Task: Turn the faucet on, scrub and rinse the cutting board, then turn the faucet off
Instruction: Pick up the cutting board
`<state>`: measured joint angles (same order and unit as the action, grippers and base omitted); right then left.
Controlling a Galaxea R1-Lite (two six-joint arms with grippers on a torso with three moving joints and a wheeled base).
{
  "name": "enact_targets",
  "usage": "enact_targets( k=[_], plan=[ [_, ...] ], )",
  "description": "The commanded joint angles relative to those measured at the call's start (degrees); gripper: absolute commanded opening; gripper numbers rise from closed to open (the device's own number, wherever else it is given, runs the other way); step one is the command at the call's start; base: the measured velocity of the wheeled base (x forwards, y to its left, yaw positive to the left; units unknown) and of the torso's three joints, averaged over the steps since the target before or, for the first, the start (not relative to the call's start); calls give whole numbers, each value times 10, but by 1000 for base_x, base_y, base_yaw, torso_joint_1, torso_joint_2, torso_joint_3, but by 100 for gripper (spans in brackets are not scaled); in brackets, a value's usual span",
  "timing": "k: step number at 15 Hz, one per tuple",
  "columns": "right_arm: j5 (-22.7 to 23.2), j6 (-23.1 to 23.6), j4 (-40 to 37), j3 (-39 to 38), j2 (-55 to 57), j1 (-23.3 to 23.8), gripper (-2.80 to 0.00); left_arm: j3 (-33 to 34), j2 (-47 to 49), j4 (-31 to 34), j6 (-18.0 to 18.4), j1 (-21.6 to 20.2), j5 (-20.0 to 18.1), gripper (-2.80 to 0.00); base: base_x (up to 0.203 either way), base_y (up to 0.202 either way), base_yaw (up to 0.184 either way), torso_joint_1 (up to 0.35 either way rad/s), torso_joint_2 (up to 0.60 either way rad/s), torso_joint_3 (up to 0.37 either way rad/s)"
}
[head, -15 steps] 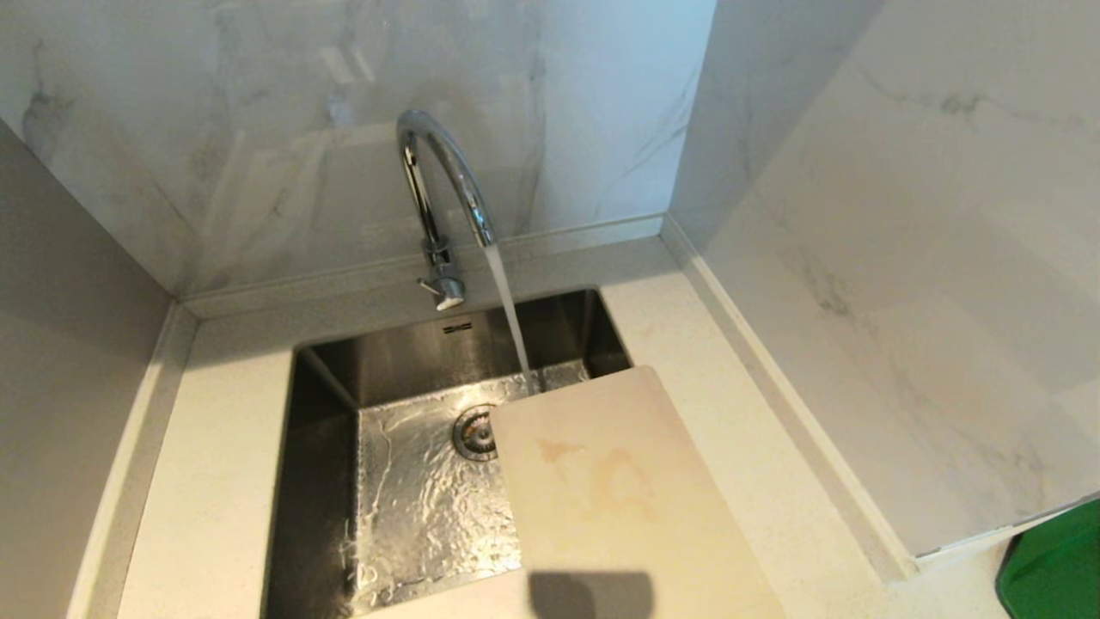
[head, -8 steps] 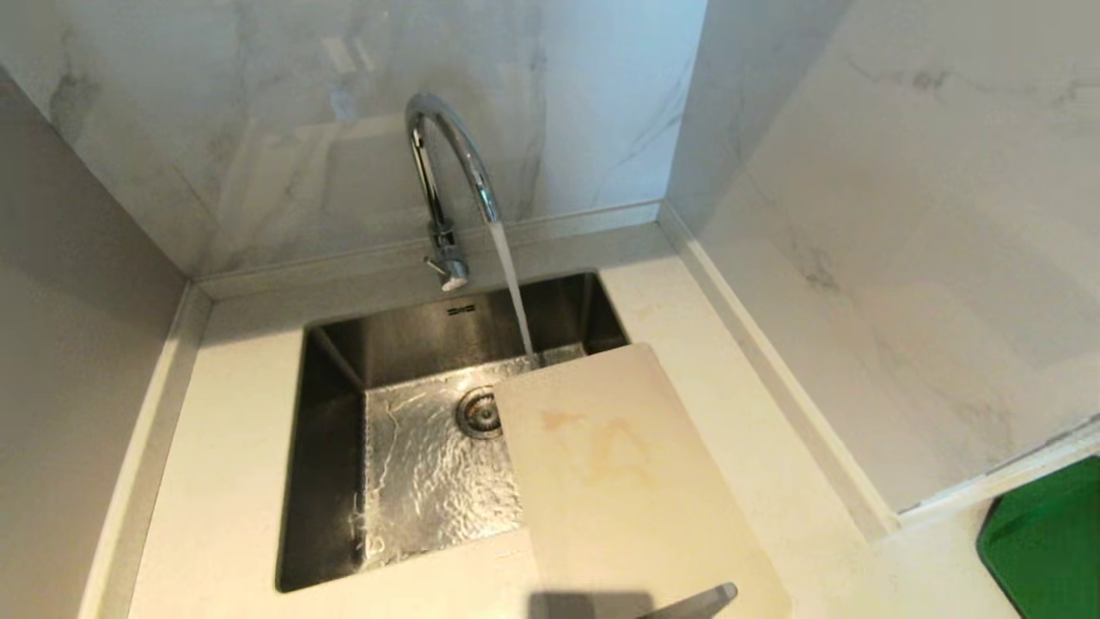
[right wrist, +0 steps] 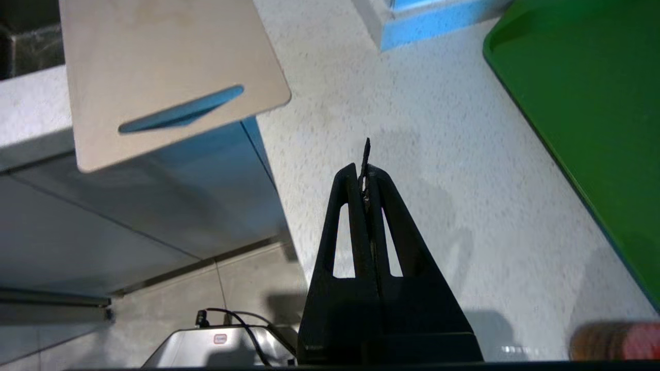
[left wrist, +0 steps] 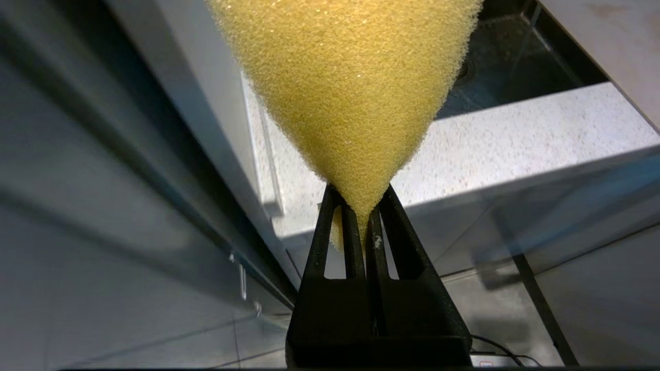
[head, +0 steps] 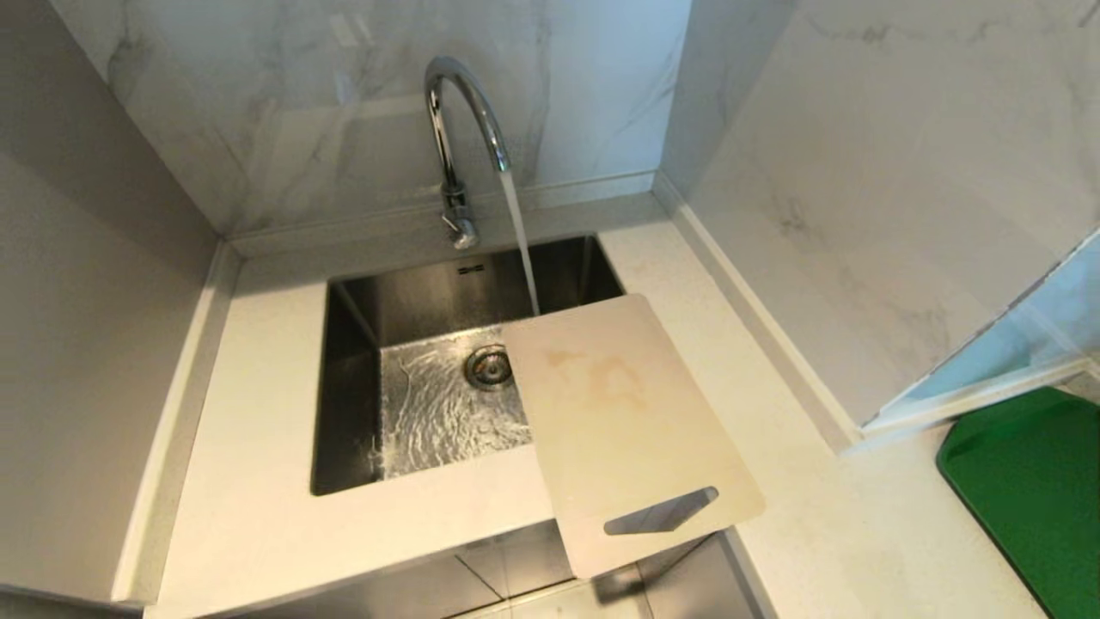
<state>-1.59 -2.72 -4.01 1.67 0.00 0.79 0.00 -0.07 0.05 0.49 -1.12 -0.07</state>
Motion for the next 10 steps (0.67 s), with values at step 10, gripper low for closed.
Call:
enact_targets(
  k=[10],
  plan=[
    [3,11,0,0,0,0,-280,2,-2,0,0,0,0,-280,-69,0,1,4,1,-1]
  ],
)
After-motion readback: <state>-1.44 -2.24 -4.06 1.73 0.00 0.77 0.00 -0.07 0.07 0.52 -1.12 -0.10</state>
